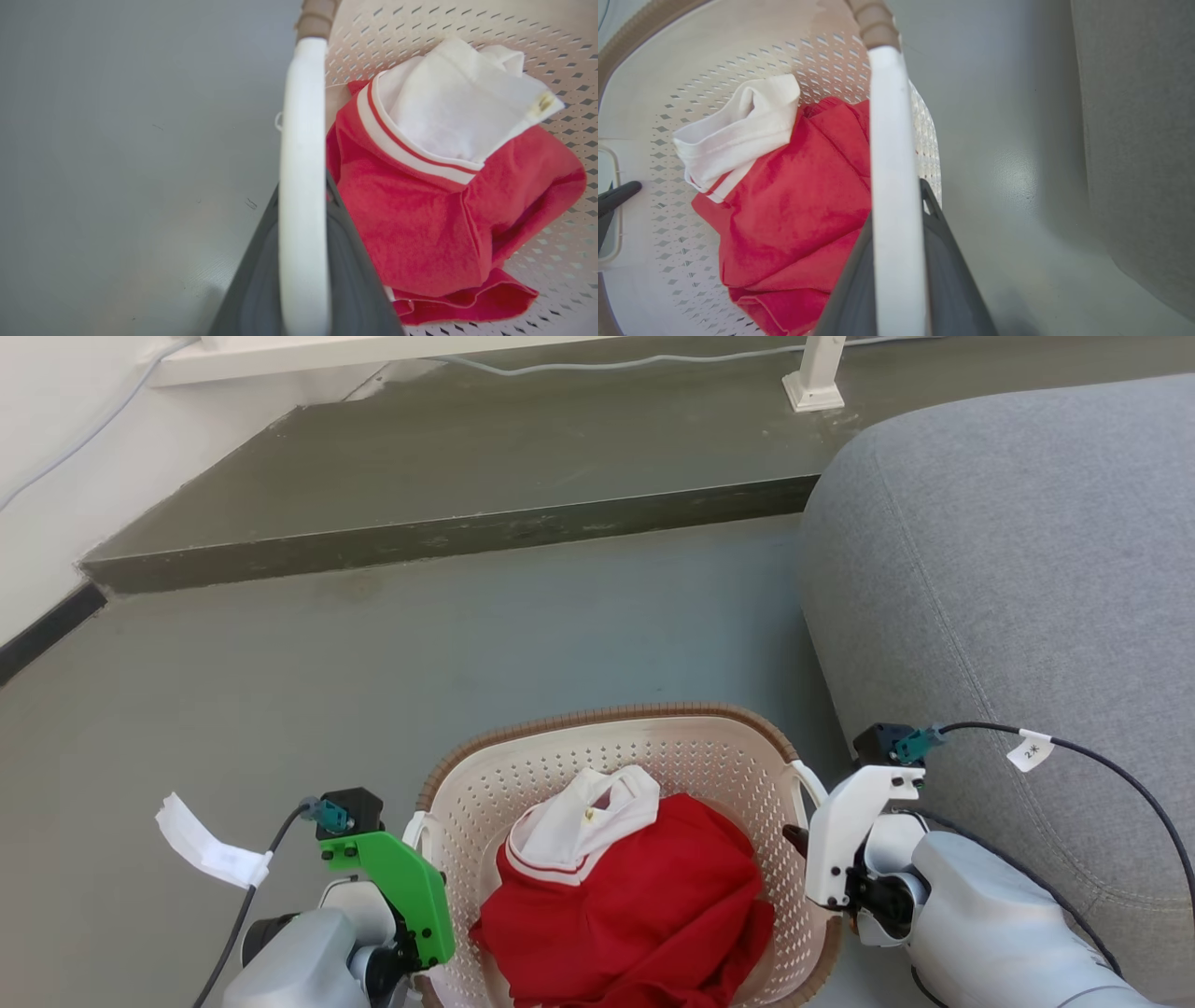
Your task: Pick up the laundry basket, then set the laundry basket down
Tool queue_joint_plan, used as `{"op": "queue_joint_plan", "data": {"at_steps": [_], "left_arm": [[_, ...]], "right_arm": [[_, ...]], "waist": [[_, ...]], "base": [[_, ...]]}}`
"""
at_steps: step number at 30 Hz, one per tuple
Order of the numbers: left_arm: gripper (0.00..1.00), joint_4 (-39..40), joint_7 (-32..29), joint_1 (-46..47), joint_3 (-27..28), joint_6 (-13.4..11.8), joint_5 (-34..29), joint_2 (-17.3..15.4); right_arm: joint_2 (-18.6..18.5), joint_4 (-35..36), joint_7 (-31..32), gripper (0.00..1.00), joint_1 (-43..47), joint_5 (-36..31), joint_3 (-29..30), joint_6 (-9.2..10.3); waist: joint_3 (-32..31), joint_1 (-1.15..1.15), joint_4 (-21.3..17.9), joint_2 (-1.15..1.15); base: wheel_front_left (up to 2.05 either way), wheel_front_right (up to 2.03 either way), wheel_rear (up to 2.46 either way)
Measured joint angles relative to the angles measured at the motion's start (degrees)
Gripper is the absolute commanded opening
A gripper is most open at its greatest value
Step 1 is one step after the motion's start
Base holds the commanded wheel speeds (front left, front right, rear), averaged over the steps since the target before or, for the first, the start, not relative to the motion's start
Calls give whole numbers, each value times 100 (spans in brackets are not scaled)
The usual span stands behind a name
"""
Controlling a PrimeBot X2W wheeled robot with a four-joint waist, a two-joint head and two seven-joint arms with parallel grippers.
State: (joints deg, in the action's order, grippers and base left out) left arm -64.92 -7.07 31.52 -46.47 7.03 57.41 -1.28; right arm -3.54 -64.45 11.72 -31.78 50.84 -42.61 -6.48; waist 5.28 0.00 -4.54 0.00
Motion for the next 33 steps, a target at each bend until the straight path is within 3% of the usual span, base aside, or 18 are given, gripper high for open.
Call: {"op": "queue_joint_plan", "data": {"at_steps": [18,33], "left_arm": [[0,-111,338,353,19,1,48,0],[0,-92,1158,961,179,-3,-75,-23]], "right_arm": [[-32,156,-219,0,-307,64,-63,1],[-187,530,-1106,0,-738,46,-86,1]], "waist": [[492,0,-1,0],[1540,0,13,0]], "base": [[0,0,0],[0,0,0]]}}
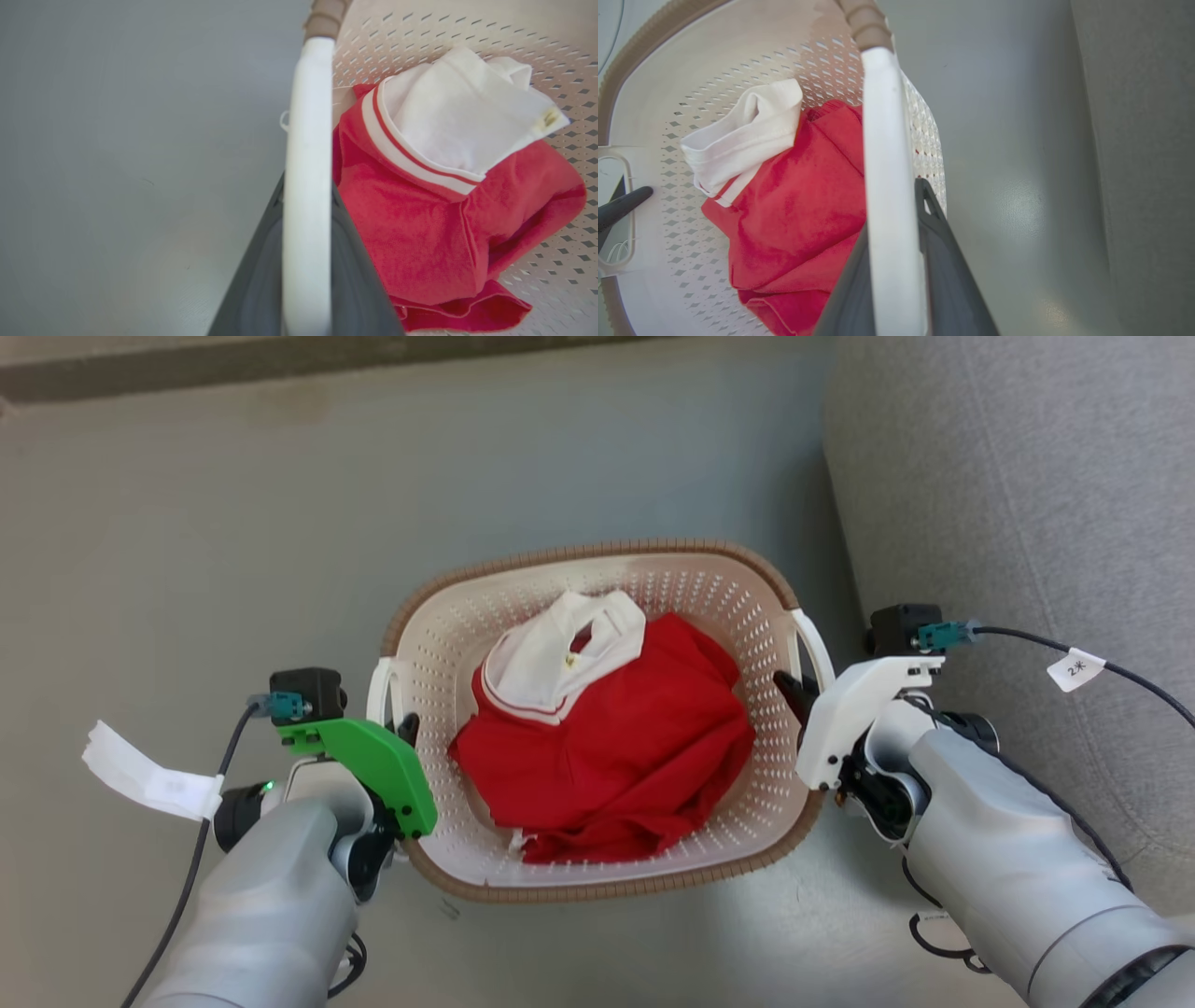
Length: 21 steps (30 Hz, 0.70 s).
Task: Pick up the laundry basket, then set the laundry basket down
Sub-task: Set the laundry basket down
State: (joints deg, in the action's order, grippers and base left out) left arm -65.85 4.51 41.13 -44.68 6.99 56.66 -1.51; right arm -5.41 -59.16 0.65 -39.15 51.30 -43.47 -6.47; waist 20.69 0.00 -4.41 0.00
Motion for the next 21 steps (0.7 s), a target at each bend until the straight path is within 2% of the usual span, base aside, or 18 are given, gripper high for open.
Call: {"op": "queue_joint_plan", "data": {"at_steps": [8,21], "left_arm": [[0,-5,383,363,38,-45,-53,-27],[0,-32,521,1034,52,-97,-115,-25]], "right_arm": [[-9,99,-455,0,-279,1,51,0],[-60,99,-695,0,-823,20,114,-1]], "waist": [[722,0,2,0],[1705,-1,43,0]], "base": [[0,0,0],[0,0,0]]}}
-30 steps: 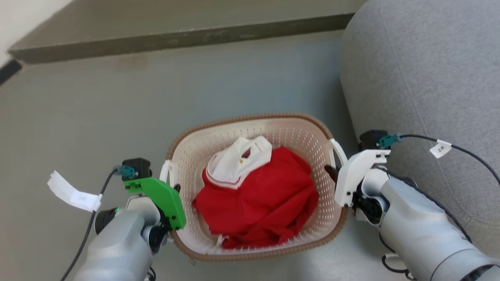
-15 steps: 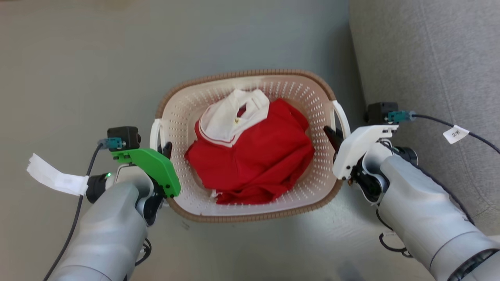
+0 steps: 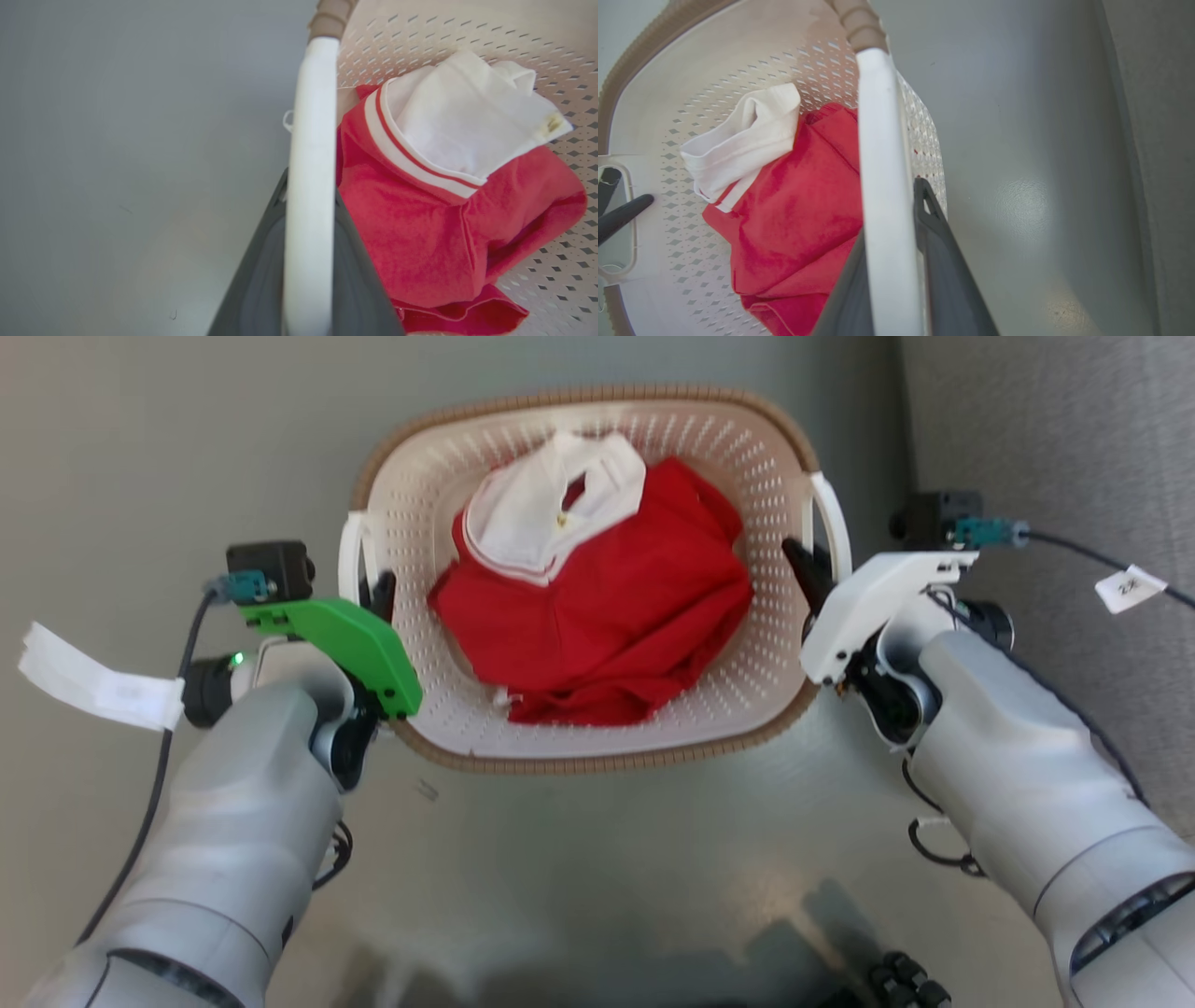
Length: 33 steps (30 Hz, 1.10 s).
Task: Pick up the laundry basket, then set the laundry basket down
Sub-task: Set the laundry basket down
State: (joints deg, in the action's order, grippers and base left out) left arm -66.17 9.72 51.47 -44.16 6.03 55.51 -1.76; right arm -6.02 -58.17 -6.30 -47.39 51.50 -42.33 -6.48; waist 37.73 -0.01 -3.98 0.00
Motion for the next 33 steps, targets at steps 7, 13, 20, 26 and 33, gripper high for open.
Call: {"op": "queue_joint_plan", "data": {"at_steps": [7,13,20,26,33], "left_arm": [[0,-22,124,276,11,0,-70,-16],[0,-63,245,393,15,1,-87,-15],[0,-149,322,469,26,2,-126,-5],[0,-188,396,494,66,8,-126,11],[0,-202,405,548,98,8,-129,34]], "right_arm": [[-1,0,-158,0,-213,59,9,0],[1,-2,-361,0,-290,59,-29,0],[15,-16,-494,0,-332,60,-71,0],[21,-58,-554,0,-398,69,-130,0],[15,-118,-587,0,-526,97,-175,0]], "waist": [[547,0,32,0],[927,0,59,0],[1223,0,99,0],[1353,0,123,0],[1505,0,126,0]], "base": [[0,0,0],[0,0,0],[0,0,0],[0,0,0],[0,0,0]]}}
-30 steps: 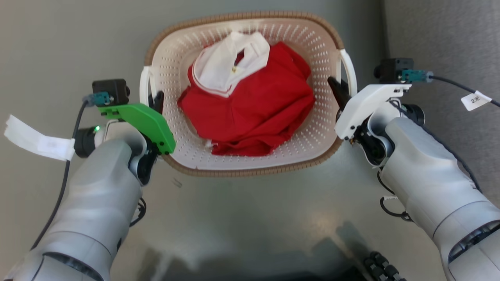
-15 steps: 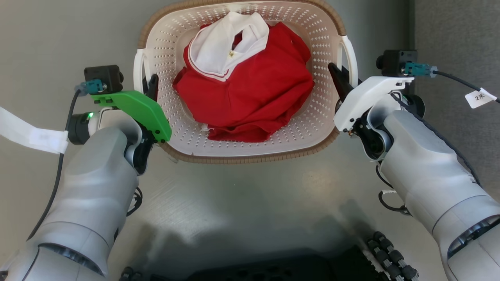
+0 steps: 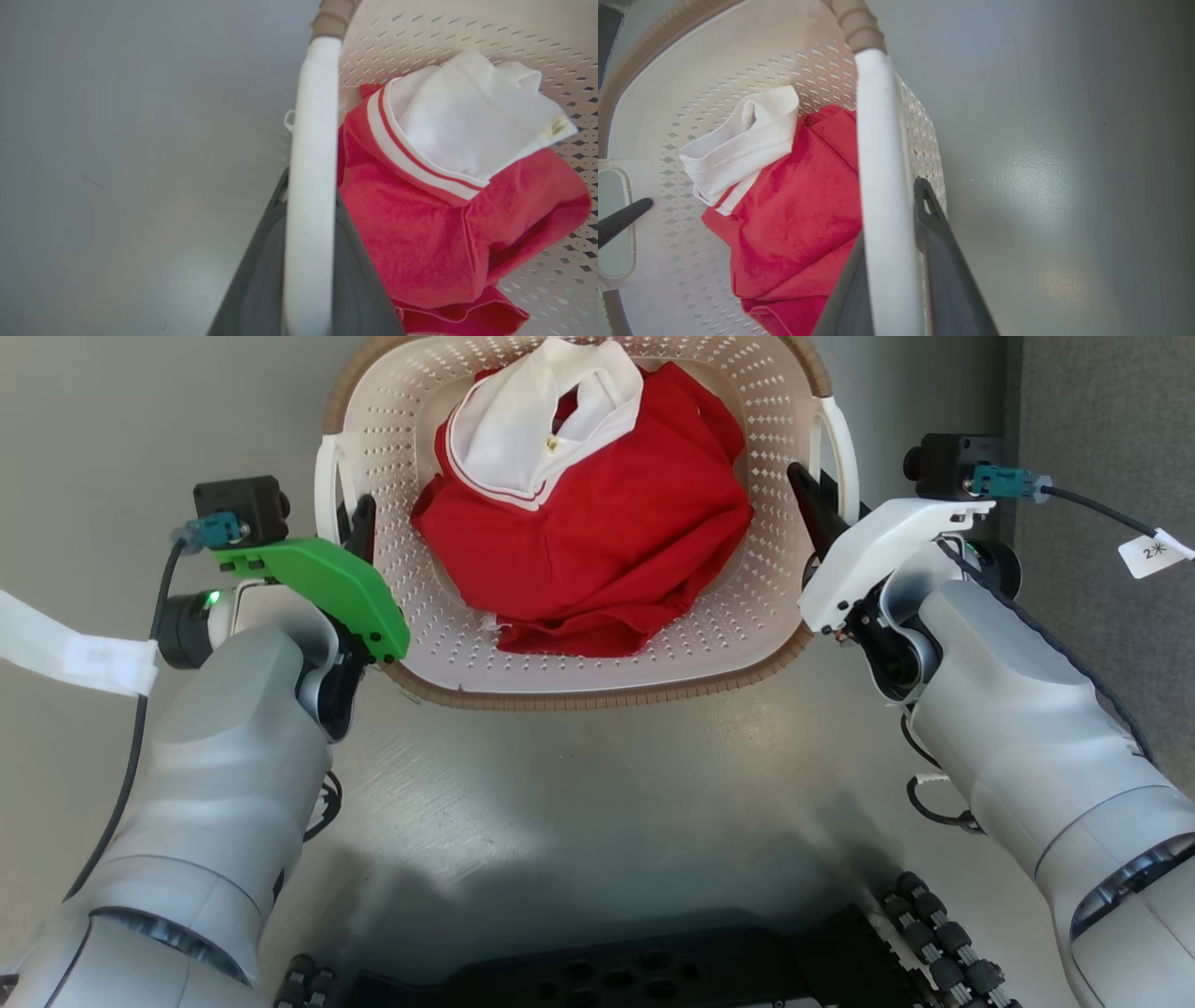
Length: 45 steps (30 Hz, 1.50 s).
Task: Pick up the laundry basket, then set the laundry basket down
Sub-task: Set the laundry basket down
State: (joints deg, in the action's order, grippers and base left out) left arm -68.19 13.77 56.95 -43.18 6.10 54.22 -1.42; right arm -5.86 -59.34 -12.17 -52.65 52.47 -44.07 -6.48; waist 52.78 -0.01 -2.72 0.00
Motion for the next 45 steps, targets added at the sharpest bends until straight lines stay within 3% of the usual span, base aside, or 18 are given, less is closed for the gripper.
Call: {"op": "queue_joint_plan", "data": {"at_steps": [18,19,20,21,22,23,36,45], "left_arm": [[0,-51,49,94,-26,18,-111,23],[11,-56,53,97,-30,19,-121,24],[40,-66,66,97,-29,19,-121,29],[79,-85,66,97,-29,20,-121,31],[100,-118,66,97,-30,20,-121,31],[100,-141,66,97,-24,20,-118,31],[100,-201,66,92,-81,51,-102,23],[100,-305,66,-66,-85,71,-85,23]], "right_arm": [[-15,-158,-92,0,-125,58,-113,-4],[-14,-175,-92,5,-130,58,-121,-4],[-12,-192,-93,17,-140,58,-135,-4],[-7,-209,-94,49,-151,60,-141,-5],[1,-225,-105,93,-162,70,-141,-11],[5,-243,-125,100,-182,86,-141,-53],[33,-420,-144,100,-232,186,-146,-60],[53,-476,-159,100,-186,257,-253,-65]], "waist": [[193,0,26,0],[195,1,27,0],[197,0,27,0],[197,0,27,0],[198,1,27,0],[199,1,26,0],[115,0,18,0],[-278,0,-6,0]], "base": [[0,0,0],[0,0,0],[0,0,0],[0,0,0],[0,0,0],[0,0,0],[0,0,0],[0,0,0]]}}
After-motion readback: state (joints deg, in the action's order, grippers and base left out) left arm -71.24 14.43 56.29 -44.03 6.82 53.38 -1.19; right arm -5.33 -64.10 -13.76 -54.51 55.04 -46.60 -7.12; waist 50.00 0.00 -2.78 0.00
